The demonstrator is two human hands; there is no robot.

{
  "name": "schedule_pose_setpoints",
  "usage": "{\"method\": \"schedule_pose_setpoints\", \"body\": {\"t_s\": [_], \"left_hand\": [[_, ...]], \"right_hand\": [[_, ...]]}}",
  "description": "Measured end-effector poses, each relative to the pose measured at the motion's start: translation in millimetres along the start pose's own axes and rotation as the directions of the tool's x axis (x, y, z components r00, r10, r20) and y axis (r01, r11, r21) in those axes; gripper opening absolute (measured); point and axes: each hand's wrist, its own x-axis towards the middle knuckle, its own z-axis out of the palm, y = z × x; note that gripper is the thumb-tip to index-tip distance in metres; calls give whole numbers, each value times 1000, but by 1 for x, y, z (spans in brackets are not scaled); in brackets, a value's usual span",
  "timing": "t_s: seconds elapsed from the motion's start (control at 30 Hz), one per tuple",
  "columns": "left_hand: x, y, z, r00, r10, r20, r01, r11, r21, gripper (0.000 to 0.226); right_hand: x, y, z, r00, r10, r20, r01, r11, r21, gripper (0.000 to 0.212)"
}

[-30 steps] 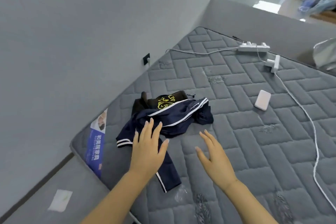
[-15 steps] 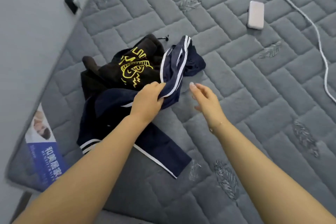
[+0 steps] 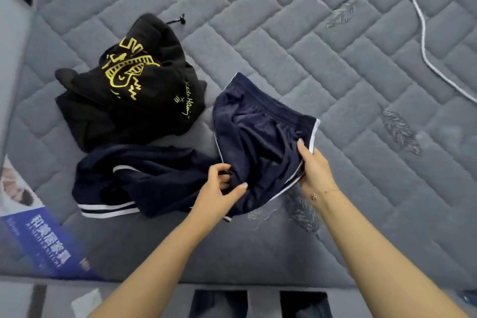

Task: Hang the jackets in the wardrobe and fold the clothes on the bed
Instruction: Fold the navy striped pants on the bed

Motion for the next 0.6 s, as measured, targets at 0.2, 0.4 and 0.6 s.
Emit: {"method": "schedule_pose_setpoints", "body": {"t_s": [0.2,0.4,0.6], "left_hand": [[86,55,31,946,-147,-291,111,984,-137,99],[123,102,115,997,-52,-58,58,994,90,74],[126,124,256,999,-32,39,31,999,22,43]], "right_hand": [[-4,21,-87,998,17,-56,-13,998,68,49],[10,19,-173,983,44,-178,-20,991,135,66],[38,-6,-313,945,90,-315,-21,976,216,82]]}}
